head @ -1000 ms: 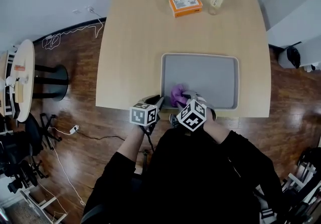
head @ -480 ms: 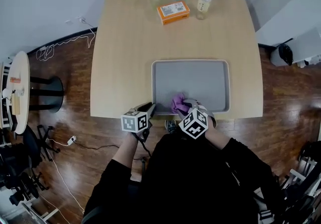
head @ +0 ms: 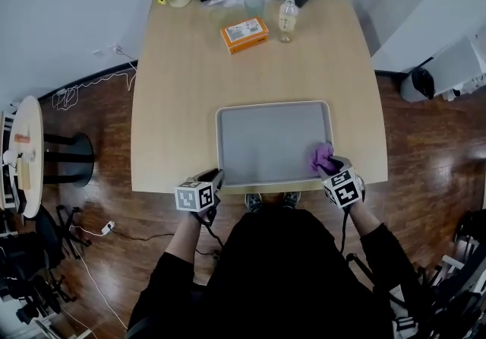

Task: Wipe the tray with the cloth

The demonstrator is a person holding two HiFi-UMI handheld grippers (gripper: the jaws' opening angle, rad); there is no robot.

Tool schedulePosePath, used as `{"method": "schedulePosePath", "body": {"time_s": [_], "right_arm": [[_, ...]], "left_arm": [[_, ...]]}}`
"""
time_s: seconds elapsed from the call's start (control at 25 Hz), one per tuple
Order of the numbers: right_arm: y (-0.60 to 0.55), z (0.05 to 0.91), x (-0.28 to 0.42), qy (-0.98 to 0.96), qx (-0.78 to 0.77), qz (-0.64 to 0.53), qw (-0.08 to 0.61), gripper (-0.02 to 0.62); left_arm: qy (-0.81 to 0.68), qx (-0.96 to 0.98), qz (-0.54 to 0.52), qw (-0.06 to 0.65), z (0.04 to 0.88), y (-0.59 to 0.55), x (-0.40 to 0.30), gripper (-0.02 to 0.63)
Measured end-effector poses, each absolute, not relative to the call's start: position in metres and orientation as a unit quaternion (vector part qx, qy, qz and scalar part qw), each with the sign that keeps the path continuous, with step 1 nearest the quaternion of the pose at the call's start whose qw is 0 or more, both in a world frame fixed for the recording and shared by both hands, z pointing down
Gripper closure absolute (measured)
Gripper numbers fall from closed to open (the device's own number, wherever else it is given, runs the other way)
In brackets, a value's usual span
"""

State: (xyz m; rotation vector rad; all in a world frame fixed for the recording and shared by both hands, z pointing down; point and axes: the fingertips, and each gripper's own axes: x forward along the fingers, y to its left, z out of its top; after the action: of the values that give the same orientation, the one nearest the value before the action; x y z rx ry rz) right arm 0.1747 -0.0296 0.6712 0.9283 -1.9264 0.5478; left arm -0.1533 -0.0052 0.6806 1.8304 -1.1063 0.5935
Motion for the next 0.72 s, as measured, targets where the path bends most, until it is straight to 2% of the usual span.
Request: {"method": "schedulePosePath", "body": {"time_s": [0.16,0.52,0.72], "right_arm": [[-0.048,0.676,0.168,-0.782,0.356,0.214,0.466,0.465],[-0.201,0.667,0.154,-0.786,0.340,0.152,0.493,0.463],[-0.162,0.667,0.135,-0.804,0.294,0.144,0.496,0.463]], "left_arm": [[-0.454,0.734,0.239,0.445,0.680,-0.004,-0.154,0.561],[-0.459,0.729,0.240,0.448,0.679,-0.007,-0.151,0.561],[-0.459,0.728,0.238,0.450,0.681,-0.005,-0.152,0.561]]}}
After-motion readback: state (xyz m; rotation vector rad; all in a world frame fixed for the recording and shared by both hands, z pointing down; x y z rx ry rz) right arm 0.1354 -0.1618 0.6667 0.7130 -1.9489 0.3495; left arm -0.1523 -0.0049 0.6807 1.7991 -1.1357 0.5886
